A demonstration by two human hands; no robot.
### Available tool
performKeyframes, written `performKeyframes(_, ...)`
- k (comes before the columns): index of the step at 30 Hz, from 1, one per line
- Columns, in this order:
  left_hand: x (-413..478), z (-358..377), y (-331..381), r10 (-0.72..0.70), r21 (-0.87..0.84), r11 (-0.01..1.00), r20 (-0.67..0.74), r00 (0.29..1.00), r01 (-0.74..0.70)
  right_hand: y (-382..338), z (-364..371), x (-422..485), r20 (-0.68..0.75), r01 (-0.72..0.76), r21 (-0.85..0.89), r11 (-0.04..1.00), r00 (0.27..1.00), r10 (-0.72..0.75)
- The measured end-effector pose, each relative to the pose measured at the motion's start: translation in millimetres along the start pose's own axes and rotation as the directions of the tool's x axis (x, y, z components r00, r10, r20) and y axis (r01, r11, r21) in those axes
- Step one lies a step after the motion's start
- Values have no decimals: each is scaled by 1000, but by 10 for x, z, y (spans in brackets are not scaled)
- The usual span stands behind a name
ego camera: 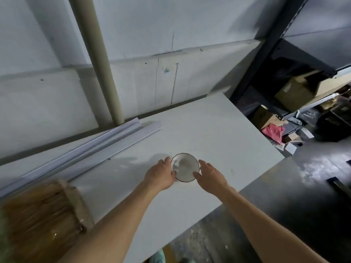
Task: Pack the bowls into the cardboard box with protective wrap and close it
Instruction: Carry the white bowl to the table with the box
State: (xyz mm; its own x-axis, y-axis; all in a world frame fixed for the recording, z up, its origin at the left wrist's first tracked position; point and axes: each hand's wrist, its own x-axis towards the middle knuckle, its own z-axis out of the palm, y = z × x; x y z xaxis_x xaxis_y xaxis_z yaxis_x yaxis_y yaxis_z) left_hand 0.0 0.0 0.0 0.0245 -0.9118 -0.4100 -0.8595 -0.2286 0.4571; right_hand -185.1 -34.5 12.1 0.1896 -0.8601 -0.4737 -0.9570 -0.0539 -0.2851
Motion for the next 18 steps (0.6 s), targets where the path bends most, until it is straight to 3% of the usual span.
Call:
performKeyframes(9,292,206,-46,5,78,997,2,1000,-5,-8,260,221,3,-125,156,980,992,126)
performKeyframes(18,340,215,120,-76,-74,994,104,992,84,44,289,168,131,-279,487,828,960,247)
